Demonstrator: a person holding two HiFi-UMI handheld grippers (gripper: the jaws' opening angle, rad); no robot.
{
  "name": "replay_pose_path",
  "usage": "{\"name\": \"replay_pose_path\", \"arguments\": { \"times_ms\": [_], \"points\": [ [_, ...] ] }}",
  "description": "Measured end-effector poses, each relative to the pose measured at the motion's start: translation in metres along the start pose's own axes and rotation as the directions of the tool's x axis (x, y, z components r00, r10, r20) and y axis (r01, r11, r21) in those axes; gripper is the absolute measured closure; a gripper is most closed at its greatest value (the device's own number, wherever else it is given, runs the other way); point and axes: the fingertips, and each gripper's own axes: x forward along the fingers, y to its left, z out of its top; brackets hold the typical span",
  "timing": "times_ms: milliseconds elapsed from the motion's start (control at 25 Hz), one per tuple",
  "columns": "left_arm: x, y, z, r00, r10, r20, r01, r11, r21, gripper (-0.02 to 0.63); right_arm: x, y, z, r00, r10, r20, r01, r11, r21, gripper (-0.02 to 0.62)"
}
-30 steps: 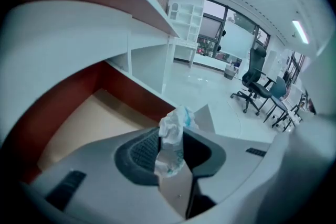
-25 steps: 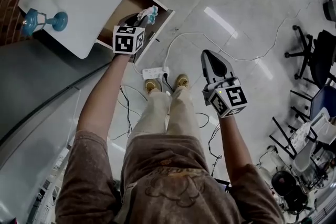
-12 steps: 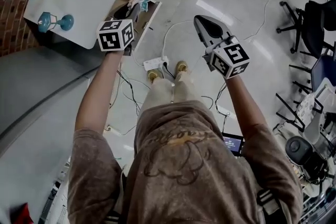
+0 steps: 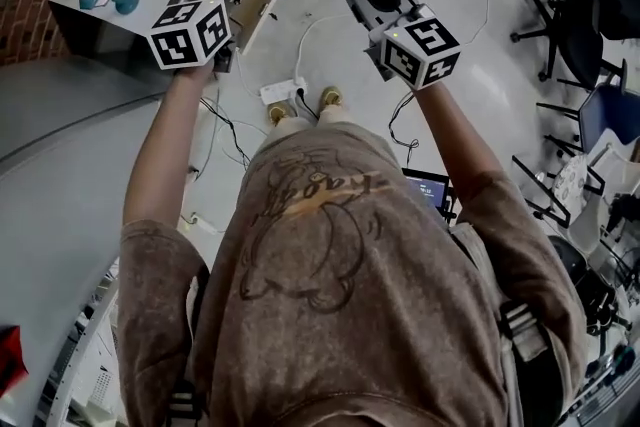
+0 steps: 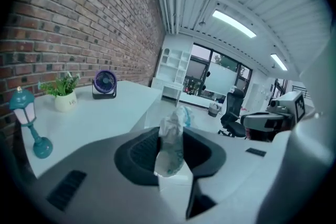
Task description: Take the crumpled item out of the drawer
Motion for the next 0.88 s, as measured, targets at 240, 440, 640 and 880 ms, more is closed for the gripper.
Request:
{"name": "replay_pose_path", "arguments": {
  "times_ms": [240, 440, 640, 880],
  "points": [
    [-0.048, -0.014, 0.020, 0.998, -0.014, 0.061, 0.016, 0.999, -0.028, 0.495, -0.011, 0.022, 0.012, 1.000, 0.031, 0.003, -0.031, 0.999, -0.029, 0.598],
    [-0.075, -0.028, 0.026, 0.994, -0.037, 0.105, 0.041, 0.999, -0.033, 0.495, -0.024, 0.043, 0.027, 0.999, 0.049, 0.023, -0.047, 0.997, -0.056, 0.598],
    [-0.094, -0.066, 0.027, 0.987, -0.112, 0.114, 0.110, 0.994, 0.023, 0.495, -0.041, 0.062, 0.043, 0.995, 0.085, 0.054, -0.080, 0.993, -0.089, 0.598],
    [-0.117, -0.096, 0.028, 0.972, -0.135, 0.192, 0.131, 0.991, 0.036, 0.495, -0.066, 0.072, 0.039, 0.994, 0.061, 0.095, -0.054, 0.996, -0.066, 0.598]
  ]
}}
